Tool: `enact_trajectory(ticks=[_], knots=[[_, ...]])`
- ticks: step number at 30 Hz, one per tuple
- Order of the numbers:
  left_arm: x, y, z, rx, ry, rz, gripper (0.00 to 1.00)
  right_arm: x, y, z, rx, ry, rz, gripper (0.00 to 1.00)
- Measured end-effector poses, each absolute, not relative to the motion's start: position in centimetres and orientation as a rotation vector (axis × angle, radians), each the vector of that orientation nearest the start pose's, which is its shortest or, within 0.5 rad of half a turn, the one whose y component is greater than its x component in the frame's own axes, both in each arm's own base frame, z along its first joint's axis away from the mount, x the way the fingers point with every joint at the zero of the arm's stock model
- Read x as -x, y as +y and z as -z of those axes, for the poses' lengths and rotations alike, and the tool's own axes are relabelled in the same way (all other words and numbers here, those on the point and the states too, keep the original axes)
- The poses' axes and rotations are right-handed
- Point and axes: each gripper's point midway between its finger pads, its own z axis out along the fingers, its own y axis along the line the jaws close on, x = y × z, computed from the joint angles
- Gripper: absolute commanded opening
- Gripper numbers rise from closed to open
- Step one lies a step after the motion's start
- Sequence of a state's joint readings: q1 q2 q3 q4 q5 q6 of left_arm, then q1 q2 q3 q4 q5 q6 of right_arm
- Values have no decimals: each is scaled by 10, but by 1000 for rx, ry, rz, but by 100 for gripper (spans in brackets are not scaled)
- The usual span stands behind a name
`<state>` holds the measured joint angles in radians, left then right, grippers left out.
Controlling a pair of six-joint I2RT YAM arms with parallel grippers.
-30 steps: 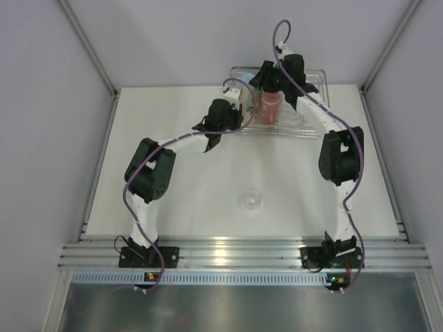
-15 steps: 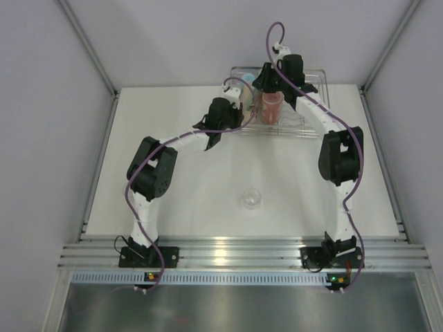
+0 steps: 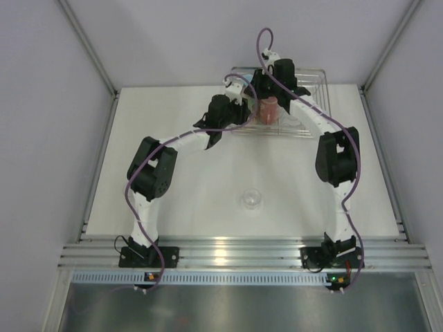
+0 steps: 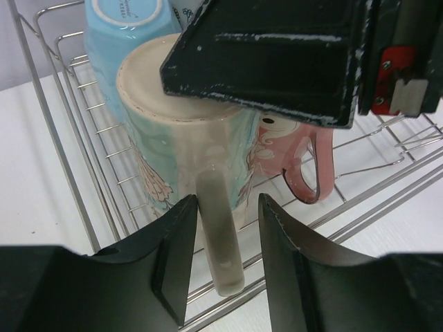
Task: Load the cups into the dish rack
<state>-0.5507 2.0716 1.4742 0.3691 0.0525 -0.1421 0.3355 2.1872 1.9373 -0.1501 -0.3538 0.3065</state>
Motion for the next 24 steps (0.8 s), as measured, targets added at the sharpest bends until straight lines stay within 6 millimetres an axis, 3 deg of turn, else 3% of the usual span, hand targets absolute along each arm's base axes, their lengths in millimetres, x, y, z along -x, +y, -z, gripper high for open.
enact_trajectory(ticks=[15, 24], knots=[[-512, -334, -163, -408, 1785, 559, 49, -553, 272, -202, 263, 2016, -751, 22], [-501, -327, -197, -389, 1733, 569, 50, -547, 268, -203, 256, 2027, -742, 21]])
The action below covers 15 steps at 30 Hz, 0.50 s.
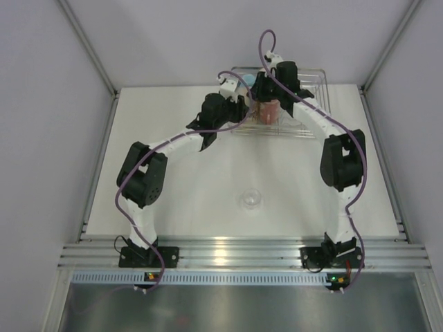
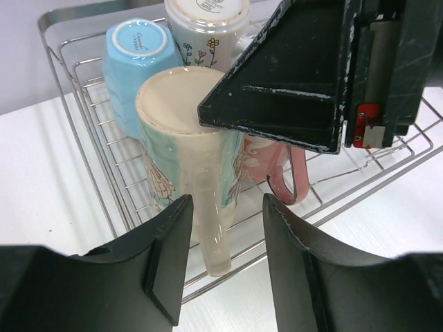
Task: Load the cups into the dish rack
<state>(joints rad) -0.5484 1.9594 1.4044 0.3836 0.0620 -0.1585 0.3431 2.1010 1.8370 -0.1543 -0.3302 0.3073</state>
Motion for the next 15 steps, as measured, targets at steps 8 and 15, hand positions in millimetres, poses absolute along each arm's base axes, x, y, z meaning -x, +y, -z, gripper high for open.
enact_trajectory(ticks=[8, 15], knots=[[-499, -325, -194, -400, 1745, 560, 48, -545, 266, -201, 243, 2011, -739, 21], [-511, -336, -184, -436, 1777, 574, 48, -544, 266, -202, 220, 1999, -748, 20]])
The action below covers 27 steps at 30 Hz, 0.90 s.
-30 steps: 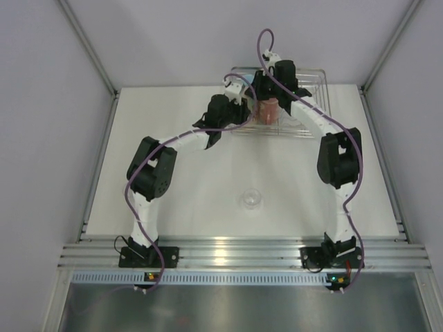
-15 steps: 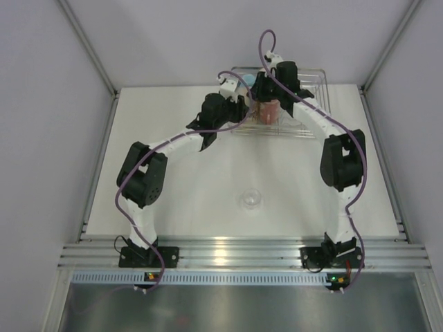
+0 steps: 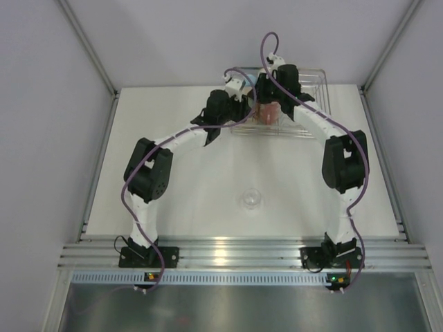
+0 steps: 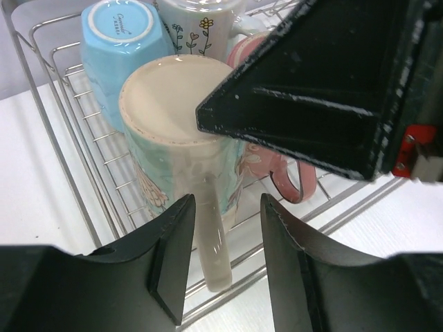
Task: Load the cups into the dish rack
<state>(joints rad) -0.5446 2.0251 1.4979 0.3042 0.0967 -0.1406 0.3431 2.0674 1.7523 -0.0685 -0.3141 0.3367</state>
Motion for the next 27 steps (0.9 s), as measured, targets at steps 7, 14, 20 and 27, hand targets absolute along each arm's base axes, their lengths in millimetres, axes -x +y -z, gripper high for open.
enact_trajectory(ticks=[7, 14, 20, 27], knots=[[-522, -335, -169, -435, 1845, 521, 46, -544, 266, -202, 204, 1991, -756, 19], [-517, -332, -154, -443, 1900, 507, 37, -544, 266, -202, 196, 1992, -759, 19], [-518, -331, -151, -427, 1913, 512, 6, -543, 266, -202, 194, 1997, -759, 20], [-523, -332, -152, -408, 1904, 514, 0, -544, 264, -202, 188, 1999, -751, 20]])
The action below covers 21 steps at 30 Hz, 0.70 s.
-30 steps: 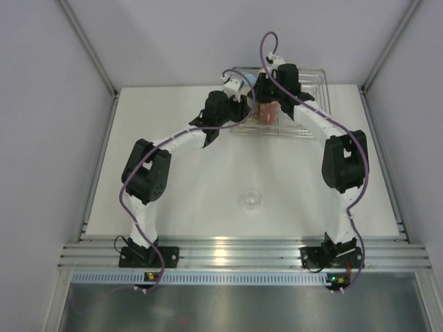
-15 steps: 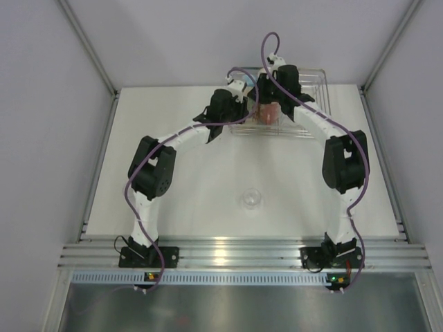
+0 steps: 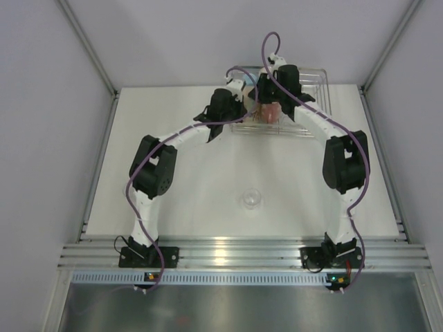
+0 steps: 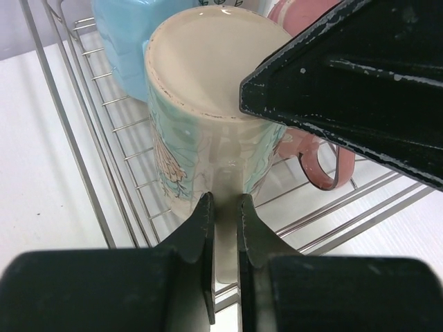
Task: Load the cups into the dish rack
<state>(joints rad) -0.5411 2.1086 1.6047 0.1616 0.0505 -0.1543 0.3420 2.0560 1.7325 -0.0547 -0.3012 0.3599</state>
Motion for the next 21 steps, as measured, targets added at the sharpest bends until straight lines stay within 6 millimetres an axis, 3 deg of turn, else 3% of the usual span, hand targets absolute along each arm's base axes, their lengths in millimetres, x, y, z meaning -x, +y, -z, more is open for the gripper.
enact_trajectory(ticks=[21], knots=[[-531, -327, -151, -337, 1711, 487, 0, -534, 262, -208, 189, 1998, -759, 23]])
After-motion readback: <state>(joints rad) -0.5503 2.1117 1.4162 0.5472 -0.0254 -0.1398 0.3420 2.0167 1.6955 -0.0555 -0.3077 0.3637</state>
